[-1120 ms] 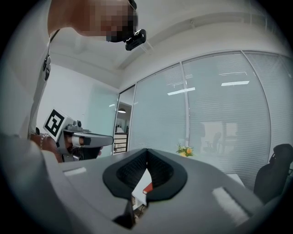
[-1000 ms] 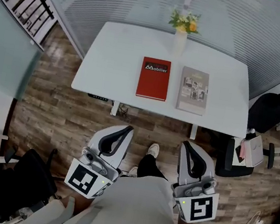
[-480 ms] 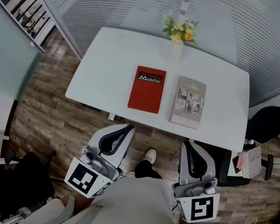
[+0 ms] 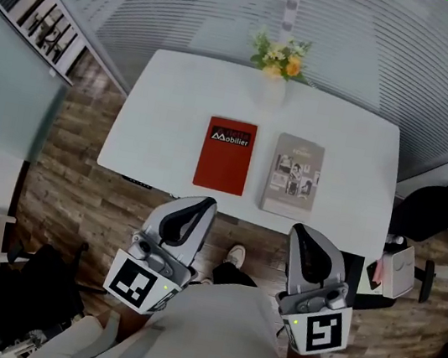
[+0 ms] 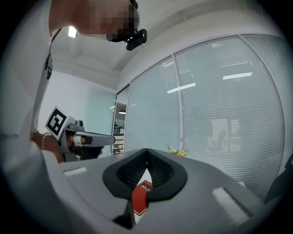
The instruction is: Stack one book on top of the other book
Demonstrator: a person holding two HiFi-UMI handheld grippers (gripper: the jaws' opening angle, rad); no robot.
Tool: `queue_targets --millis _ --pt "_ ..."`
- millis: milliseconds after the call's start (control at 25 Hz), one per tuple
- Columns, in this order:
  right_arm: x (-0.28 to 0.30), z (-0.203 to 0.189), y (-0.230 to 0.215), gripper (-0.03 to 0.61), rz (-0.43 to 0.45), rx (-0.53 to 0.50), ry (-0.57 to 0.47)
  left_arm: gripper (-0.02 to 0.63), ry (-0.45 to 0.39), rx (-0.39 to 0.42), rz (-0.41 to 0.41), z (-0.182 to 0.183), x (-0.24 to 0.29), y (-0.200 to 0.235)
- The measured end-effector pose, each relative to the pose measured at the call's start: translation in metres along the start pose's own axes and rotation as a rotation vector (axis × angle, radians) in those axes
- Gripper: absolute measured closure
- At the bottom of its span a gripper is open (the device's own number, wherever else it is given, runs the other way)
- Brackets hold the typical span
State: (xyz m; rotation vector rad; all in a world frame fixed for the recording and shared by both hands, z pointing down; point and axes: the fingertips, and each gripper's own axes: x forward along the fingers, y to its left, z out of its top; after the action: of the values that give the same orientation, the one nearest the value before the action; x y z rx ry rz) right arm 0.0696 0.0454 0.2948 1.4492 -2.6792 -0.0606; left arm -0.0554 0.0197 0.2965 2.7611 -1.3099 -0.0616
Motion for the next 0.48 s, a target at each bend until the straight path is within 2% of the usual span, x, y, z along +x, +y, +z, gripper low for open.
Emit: queue_targets --millis 480 --pt "0.018 -0.011 -0.033 0.572 0.011 0.001 0.010 0.612 0.006 -0.007 0.008 -0.009 0.039 0.006"
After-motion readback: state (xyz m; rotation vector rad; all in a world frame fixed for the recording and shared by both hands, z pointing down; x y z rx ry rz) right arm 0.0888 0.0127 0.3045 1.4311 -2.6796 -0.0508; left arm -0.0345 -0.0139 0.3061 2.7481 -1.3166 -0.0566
